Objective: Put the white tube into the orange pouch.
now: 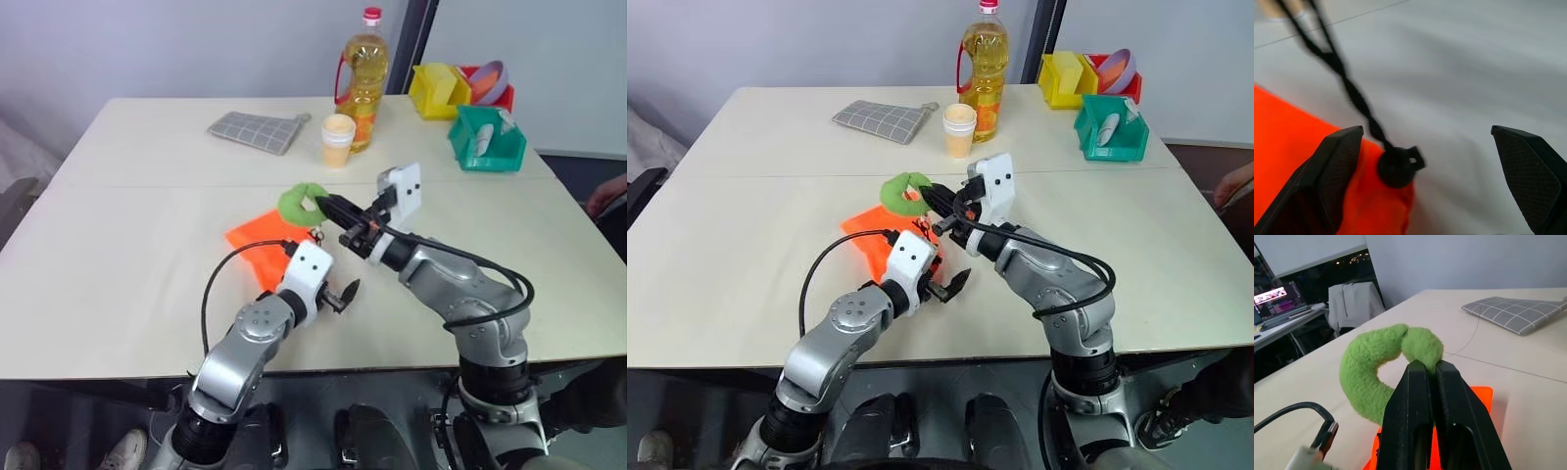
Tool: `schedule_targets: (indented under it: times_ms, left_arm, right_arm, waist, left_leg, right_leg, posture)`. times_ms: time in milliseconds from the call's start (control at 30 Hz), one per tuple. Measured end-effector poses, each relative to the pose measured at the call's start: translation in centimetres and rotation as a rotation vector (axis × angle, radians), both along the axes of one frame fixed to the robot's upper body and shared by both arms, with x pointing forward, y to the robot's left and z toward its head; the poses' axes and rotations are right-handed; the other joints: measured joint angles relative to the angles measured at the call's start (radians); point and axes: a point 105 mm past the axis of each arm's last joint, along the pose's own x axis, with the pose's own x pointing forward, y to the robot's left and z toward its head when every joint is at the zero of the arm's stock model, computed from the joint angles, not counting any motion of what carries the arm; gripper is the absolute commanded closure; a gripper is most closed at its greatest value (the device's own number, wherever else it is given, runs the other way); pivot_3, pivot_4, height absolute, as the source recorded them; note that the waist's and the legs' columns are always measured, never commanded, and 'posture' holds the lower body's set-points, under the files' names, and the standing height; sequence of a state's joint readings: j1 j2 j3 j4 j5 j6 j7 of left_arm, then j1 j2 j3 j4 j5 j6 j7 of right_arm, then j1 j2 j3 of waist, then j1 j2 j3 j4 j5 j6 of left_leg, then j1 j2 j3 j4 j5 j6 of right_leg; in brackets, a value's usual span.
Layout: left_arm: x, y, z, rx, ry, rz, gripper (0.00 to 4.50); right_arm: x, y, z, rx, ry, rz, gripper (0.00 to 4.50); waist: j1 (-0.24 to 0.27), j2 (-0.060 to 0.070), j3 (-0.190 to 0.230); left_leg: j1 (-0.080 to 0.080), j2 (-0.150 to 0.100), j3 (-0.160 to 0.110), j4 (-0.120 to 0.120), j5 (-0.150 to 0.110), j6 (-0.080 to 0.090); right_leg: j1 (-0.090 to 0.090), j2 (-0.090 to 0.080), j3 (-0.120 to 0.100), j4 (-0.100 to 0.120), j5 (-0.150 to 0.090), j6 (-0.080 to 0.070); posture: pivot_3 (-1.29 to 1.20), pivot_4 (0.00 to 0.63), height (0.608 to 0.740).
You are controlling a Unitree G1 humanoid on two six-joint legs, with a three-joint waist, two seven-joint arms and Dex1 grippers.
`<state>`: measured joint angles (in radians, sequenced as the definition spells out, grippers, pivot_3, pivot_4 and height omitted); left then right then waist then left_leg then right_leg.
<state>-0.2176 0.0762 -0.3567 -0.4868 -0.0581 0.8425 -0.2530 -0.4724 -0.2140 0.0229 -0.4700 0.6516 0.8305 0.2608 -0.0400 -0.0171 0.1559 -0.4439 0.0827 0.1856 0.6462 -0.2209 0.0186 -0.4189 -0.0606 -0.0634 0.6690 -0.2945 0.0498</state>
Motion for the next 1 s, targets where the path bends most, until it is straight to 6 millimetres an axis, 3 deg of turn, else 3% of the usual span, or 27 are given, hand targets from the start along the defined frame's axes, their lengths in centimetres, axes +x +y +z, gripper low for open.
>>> schedule_targets:
  times_ms: [200,233,300,500,533,1000]
  left_arm:
    - [0.0,0.1,-0.1,-0.011,0.013,0.002,0.01]
    - [0.0,0.0,-0.1,-0.015,0.016,0.002,0.26]
    - [0.1,-0.1,0.0,-0.029,0.018,0.006,0.87]
    - [0.2,0.1,0.1,-0.055,0.028,0.017,3.99]
    - [0.3,0.1,0.1,-0.056,0.031,0.021,4.26]
    - [1.1,0.8,0.2,-0.041,0.024,0.048,4.24]
  right_arm:
    - [-0.1,0.1,-0.1,-0.005,0.0,0.007,4.45]
    - [-0.1,0.2,-0.1,-0.005,0.0,0.008,4.5]
    - [-0.1,0.2,-0.1,-0.007,0.0,0.011,4.5]
    - [-0.2,0.3,-0.1,-0.009,-0.001,0.018,4.5]
    - [-0.2,0.3,-0.1,-0.01,-0.001,0.018,4.5]
    - [-0.2,0.3,0.1,-0.011,-0.009,0.021,4.5]
  waist:
    - [0.0,0.0,0.0]
    - [0.0,0.0,0.0]
    - [0.0,0.0,0.0]
    - [0.0,0.0,0.0]
    - [0.0,0.0,0.0]
    - [0.0,0.0,0.0]
  left_leg:
    - [0.0,0.0,0.0,0.0,0.0,0.0]
    - [0.0,0.0,0.0,0.0,0.0,0.0]
    - [0.0,0.0,0.0,0.0,0.0,0.0]
    - [0.0,0.0,0.0,0.0,0.0,0.0]
    - [0.0,0.0,0.0,0.0,0.0,0.0]
    - [0.0,0.0,0.0,0.0,0.0,0.0]
  right_leg:
    - [0.0,0.0,0.0,0.0,0.0,0.0]
    - [0.0,0.0,0.0,0.0,0.0,0.0]
    - [0.0,0.0,0.0,0.0,0.0,0.0]
    - [0.0,0.0,0.0,0.0,0.0,0.0]
    - [0.0,0.0,0.0,0.0,0.0,0.0]
    - [0.0,0.0,0.0,0.0,0.0,0.0]
  posture:
    - [0.0,0.15,0.74]
    - [0.0,0.15,0.74]
    - [0.0,0.15,0.74]
    - [0.0,0.15,0.74]
    - [0.0,0.15,0.74]
    - [0.0,0.15,0.74]
